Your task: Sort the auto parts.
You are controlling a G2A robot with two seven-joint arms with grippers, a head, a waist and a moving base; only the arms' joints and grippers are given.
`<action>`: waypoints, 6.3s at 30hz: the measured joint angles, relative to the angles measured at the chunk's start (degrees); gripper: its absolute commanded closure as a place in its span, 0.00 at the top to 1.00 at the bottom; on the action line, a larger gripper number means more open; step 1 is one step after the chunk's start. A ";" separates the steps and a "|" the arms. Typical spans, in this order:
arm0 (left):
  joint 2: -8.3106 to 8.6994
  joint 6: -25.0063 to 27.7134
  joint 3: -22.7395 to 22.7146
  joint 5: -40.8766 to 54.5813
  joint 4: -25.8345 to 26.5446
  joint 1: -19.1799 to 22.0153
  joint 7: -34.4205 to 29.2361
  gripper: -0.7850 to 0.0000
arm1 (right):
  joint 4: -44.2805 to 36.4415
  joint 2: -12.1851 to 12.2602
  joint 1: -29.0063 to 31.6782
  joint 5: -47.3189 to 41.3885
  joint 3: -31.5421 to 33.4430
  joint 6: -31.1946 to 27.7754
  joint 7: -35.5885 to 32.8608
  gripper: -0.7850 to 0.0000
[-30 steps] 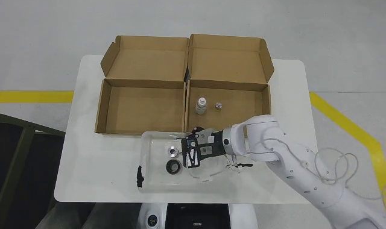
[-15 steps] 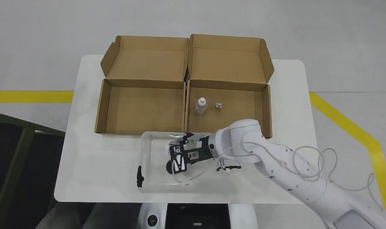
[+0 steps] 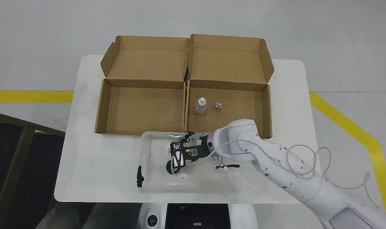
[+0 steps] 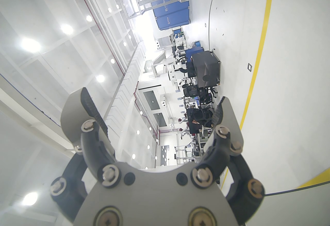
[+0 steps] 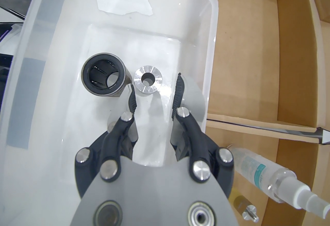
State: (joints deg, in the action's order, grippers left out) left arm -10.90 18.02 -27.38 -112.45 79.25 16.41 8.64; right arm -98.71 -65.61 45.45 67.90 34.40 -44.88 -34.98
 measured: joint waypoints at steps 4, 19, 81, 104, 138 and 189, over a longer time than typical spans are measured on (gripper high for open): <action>0.00 0.00 0.00 0.00 0.00 0.00 0.00 1.00 | 1.01 -0.37 0.09 0.13 -0.46 0.84 -0.73 0.35; 0.00 0.00 0.00 0.00 0.00 0.00 0.00 1.00 | 2.75 -1.94 -0.34 0.83 -2.28 1.67 -2.07 0.35; 0.00 0.00 0.00 0.00 0.00 0.00 0.00 1.00 | 3.92 -6.87 -1.52 0.20 -2.08 -2.09 -1.49 0.00; 0.00 0.00 0.00 0.00 0.00 0.00 0.00 1.00 | 0.23 -5.16 -0.77 -4.37 8.00 -3.01 4.90 0.00; 0.00 0.00 0.00 0.00 0.00 0.00 0.00 1.00 | 23.79 -12.00 -15.56 -0.73 0.47 3.50 12.89 0.00; 0.00 0.00 0.00 0.00 0.00 0.00 0.00 1.00 | 52.24 -27.02 -28.61 7.00 -9.71 1.75 16.94 0.49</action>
State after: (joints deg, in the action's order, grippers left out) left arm -10.90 18.02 -27.38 -112.45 79.25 16.41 8.64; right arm -46.47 -92.63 16.83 74.90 24.70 -43.13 -18.04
